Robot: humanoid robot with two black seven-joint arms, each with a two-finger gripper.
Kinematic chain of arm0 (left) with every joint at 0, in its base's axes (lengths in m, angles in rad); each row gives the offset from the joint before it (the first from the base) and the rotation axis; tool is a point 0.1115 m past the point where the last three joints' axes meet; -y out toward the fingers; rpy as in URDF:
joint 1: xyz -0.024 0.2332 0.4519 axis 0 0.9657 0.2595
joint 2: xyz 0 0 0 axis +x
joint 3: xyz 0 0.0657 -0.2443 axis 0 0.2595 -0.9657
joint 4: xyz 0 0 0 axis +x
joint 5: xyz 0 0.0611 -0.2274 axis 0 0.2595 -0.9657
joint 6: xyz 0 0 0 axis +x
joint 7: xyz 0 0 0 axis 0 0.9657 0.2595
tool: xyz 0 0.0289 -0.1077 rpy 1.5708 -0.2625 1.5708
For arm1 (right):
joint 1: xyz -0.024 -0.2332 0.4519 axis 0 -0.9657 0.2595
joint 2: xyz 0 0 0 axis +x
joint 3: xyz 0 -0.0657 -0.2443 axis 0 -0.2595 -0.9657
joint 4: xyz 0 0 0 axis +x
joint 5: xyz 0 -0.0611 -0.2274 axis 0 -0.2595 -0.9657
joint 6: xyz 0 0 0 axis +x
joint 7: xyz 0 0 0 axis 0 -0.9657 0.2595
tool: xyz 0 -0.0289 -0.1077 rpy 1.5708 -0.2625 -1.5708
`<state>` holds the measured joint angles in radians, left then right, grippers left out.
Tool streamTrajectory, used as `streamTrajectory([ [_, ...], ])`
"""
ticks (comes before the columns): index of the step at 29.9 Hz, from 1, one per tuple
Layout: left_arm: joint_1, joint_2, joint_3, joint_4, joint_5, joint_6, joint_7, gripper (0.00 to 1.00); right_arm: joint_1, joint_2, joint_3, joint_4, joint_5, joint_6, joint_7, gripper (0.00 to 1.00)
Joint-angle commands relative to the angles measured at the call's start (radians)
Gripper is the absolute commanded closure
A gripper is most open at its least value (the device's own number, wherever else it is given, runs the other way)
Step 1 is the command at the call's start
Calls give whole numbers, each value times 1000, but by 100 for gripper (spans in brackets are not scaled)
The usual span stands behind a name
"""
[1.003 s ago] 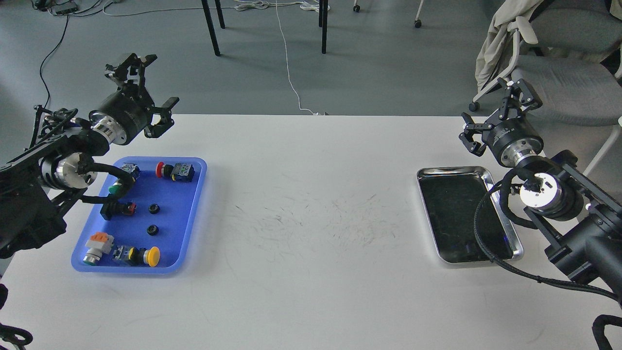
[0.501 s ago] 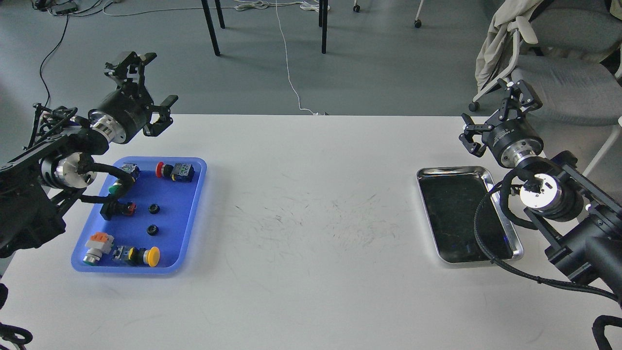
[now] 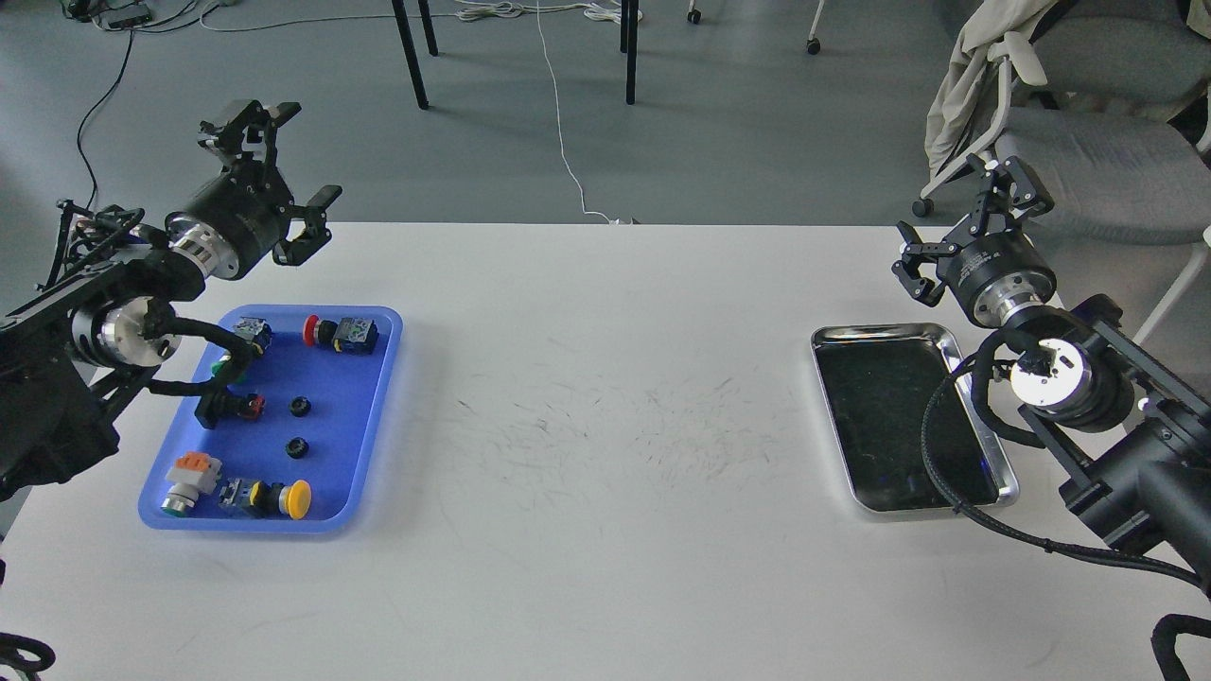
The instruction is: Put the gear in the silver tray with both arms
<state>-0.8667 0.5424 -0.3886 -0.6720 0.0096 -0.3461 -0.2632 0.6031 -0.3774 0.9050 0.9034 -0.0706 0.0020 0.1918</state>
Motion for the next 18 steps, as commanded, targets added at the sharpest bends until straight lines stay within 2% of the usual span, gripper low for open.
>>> streamTrajectory([
  [1, 0, 14, 5, -4, 3, -8, 2, 1, -2, 0, 0, 0, 0, 1, 0, 2],
  [14, 1, 68, 40, -60, 7, -30, 4, 1, -6, 2, 0, 0, 0, 1, 0, 2],
  [18, -2, 109, 99, -84, 6, -33, 1, 1, -6, 8, -1, -1, 0, 1, 0, 2],
])
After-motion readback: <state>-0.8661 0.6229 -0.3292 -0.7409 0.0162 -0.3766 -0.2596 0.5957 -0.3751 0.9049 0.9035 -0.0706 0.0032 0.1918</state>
